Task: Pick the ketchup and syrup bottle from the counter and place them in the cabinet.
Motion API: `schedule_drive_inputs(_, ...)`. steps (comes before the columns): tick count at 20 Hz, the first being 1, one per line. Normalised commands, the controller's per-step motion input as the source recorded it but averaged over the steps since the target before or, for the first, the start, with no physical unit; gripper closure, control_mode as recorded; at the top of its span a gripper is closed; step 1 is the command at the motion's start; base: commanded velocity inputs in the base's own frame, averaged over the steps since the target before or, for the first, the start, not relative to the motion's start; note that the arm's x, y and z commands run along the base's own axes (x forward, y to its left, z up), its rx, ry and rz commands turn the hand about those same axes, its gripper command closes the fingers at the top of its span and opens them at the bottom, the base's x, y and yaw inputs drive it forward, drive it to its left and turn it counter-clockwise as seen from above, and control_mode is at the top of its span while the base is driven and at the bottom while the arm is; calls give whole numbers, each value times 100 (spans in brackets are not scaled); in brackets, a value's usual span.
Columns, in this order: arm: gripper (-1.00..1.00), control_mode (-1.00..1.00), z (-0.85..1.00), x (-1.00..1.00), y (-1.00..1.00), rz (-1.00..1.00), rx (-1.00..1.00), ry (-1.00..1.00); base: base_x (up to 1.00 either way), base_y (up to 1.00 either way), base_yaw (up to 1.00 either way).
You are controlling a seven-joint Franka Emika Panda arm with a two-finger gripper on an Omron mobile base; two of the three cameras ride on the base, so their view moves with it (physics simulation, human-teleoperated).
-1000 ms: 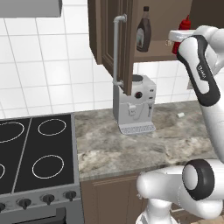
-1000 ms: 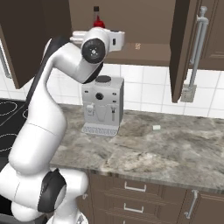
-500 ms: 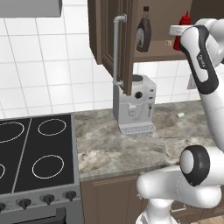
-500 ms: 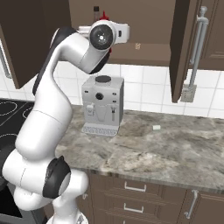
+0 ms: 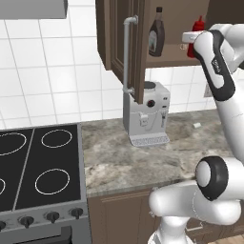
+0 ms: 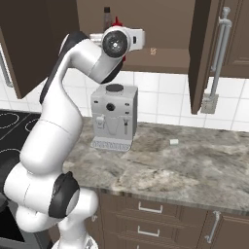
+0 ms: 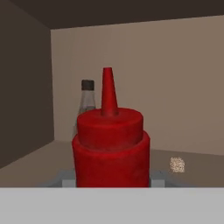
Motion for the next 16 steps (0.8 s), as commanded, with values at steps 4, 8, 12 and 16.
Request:
schedule_drive_inputs(4, 100, -100, -3, 60, -1, 0, 0, 0, 0, 0, 0)
schedule_drive_inputs(8, 100, -100, -13, 57, -10, 0, 0, 0, 0, 0, 0)
schedule_drive_inputs(12, 100, -100, -15, 48, -26, 0, 0, 0, 0, 0, 0)
schedule_drive_inputs(16, 100, -100, -11, 48, -15, 0, 0, 0, 0, 0, 0)
